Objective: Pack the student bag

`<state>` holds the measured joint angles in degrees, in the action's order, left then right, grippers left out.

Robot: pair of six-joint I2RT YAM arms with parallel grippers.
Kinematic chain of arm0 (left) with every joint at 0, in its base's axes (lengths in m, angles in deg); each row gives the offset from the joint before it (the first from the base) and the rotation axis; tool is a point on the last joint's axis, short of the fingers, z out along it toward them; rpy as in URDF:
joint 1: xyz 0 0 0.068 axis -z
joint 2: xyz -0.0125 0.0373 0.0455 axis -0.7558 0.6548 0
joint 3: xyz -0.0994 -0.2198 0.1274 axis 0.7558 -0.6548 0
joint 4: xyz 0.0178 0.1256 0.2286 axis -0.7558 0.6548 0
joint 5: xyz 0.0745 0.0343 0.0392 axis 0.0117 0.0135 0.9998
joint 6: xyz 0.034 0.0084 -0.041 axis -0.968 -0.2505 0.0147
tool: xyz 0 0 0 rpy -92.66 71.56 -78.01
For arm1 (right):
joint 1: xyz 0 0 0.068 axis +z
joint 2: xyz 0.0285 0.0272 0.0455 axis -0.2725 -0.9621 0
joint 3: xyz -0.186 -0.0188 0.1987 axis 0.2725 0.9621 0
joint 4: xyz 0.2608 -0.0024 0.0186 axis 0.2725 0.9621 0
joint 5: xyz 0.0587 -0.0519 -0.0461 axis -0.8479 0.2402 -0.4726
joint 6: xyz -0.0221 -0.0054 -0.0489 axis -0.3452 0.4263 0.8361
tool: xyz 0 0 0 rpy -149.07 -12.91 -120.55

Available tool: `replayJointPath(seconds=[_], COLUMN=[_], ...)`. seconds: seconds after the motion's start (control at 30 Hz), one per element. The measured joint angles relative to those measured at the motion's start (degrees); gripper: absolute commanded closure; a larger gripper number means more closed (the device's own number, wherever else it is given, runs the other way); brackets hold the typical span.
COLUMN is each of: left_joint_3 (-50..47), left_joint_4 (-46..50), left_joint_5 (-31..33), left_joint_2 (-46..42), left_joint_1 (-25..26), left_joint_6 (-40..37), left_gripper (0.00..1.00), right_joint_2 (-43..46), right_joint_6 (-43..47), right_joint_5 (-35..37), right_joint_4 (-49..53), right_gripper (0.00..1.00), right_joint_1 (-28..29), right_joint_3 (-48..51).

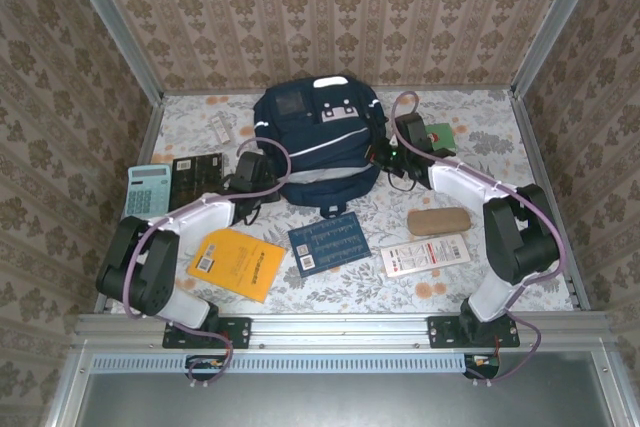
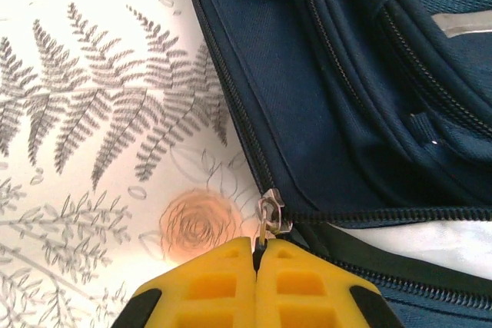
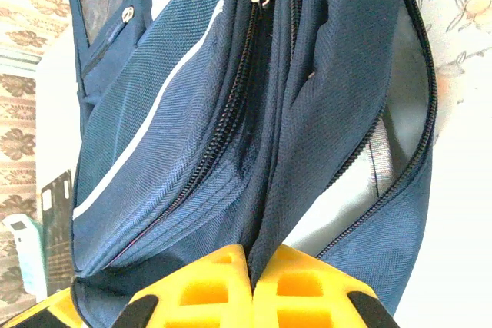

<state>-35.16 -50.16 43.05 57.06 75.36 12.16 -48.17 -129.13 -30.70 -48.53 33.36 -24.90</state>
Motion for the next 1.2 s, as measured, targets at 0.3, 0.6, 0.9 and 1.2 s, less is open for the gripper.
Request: replayJointPath(seconds=[0.3, 0.6, 0.9, 1.2], left_joint_3=[3.93, 3.43, 1.9, 1.9], left_joint_4=[-1.01, 1.77, 1.25, 1.29], left_joint_5=[0.9, 7.21, 7.21, 7.23], left_joint_2=[5.79, 4.66, 4.09, 4.11], left_joint_1=[-1.64, 6.8, 8.22, 8.7], left_joint_6=[0.02, -0.02, 0.17, 0.22], left_gripper=[1.0, 1.0, 1.0, 1.0], right_joint_2=[-0.15, 10.12, 10.69, 4.81], right_joint_6=[2.34, 1.88, -1.55, -7.02], right_joint_5=[1.2, 7.17, 11.67, 15.19], right_joint_4=[4.17, 3.21, 1.09, -0.92], right_gripper=[0.43, 0.4, 0.45, 0.45], right_joint_1=[-3.23, 0.87, 15.72, 19.02], right_joint_3=[-2.95, 4.57, 6.21, 8.41])
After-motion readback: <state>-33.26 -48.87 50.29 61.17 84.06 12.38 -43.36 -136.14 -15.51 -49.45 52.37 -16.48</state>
